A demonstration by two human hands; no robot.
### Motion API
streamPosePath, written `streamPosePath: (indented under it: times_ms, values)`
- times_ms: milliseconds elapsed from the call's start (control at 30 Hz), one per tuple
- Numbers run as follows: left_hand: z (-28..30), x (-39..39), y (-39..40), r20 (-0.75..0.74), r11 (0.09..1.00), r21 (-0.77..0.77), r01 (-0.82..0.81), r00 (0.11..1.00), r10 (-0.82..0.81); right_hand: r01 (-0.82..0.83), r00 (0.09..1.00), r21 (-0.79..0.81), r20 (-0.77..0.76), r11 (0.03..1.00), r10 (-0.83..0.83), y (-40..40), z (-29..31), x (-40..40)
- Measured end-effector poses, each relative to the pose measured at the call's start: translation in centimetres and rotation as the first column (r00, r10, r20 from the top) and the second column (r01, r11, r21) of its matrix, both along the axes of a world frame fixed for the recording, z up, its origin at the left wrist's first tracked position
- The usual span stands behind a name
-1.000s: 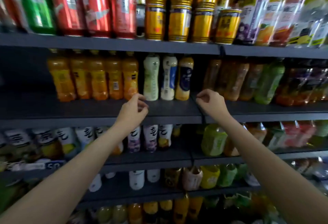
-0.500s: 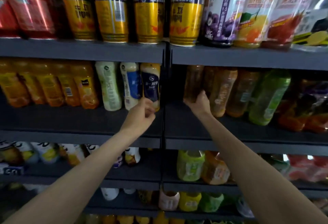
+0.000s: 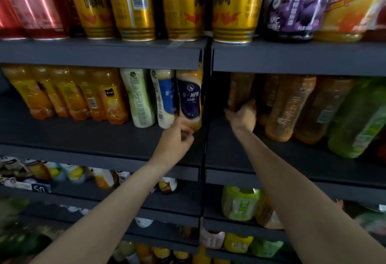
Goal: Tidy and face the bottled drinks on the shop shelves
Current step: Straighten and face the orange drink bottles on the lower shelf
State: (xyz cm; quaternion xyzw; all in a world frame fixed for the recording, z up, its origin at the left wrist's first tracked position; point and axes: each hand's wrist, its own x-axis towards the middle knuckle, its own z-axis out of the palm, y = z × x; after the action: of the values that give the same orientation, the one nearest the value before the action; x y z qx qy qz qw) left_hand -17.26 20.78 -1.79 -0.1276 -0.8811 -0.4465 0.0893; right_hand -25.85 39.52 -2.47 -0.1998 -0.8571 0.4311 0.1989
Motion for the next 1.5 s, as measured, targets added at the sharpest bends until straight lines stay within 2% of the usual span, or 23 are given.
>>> streamPosePath:
  times_ms: [200,300,367,433,500,567,700,800,900,1000,1167,1400,1467,1500]
  values:
    - [1.4,-0.4,1.9,0.067,0.985,0.167,0.050,0.996,-0.062,-0.178,0.983,0.128,-0.021,0.976,0.182,0.3,0.1,7.2]
    - [1.8,-0.1,2.3,0.076,0.973,0.203,0.107,0.989,-0.124,-0.261,0.961,0.072,-0.071,0.963,0.266,0.4,0.6,11.3]
    - [1.7,0.2,2.3,0.073,0.970,0.195,0.144,0.984,-0.160,-0.263,0.953,-0.003,-0.156,0.965,0.259,0.2,1.8,13.0]
    - [1.3,0.9,2.3,0.121,0.956,0.216,0.198,0.966,-0.227,-0.209,0.951,0.039,-0.224,0.977,0.212,-0.2,3.1,14.0]
    - [1.0,1.9,2.3,0.185,0.930,0.224,0.290,0.925,-0.333,-0.179,0.959,0.087,-0.208,0.980,0.194,-0.5,4.2,14.8]
    - [1.2,2.8,2.1,0.212,0.904,0.212,0.372,0.885,-0.415,-0.194,0.967,0.071,-0.152,0.978,0.203,-0.6,4.8,15.5]
    - [2.7,4.4,0.9,0.308,0.859,0.250,0.447,0.804,-0.508,-0.309,0.950,-0.182,-0.091,0.933,0.297,-0.5,5.6,18.1]
    - [3.4,6.4,-0.1,0.418,0.783,0.406,0.471,0.667,-0.617,-0.353,0.936,-0.332,-0.113,0.875,0.335,-1.3,6.1,20.3]
    - [3.7,7.9,-0.4,0.426,0.727,0.500,0.470,0.598,-0.679,-0.331,0.943,-0.244,-0.102,0.911,0.315,-2.4,6.6,21.3]
    - [4.1,8.4,-0.8,0.396,0.732,0.460,0.502,0.622,-0.675,-0.348,0.937,-0.166,-0.049,0.923,0.345,-3.2,7.2,21.8]
    - [4.3,7.6,-1.8,0.331,0.806,0.260,0.532,0.735,-0.592,-0.425,0.904,-0.245,-0.063,0.871,0.424,-3.8,7.0,21.7]
    - [3.9,6.0,-1.1,0.345,0.827,0.046,0.560,0.768,-0.539,-0.465,0.884,-0.253,-0.080,0.848,0.461,-2.0,5.5,20.8]
    - [3.5,5.8,0.3,0.252,0.866,-0.046,0.498,0.845,-0.472,-0.465,0.885,-0.275,-0.113,0.842,0.452,-0.6,4.9,20.7]
    - [3.2,5.9,1.2,0.150,0.896,-0.102,0.432,0.897,-0.416,-0.458,0.889,-0.313,-0.144,0.832,0.435,0.1,4.6,20.7]
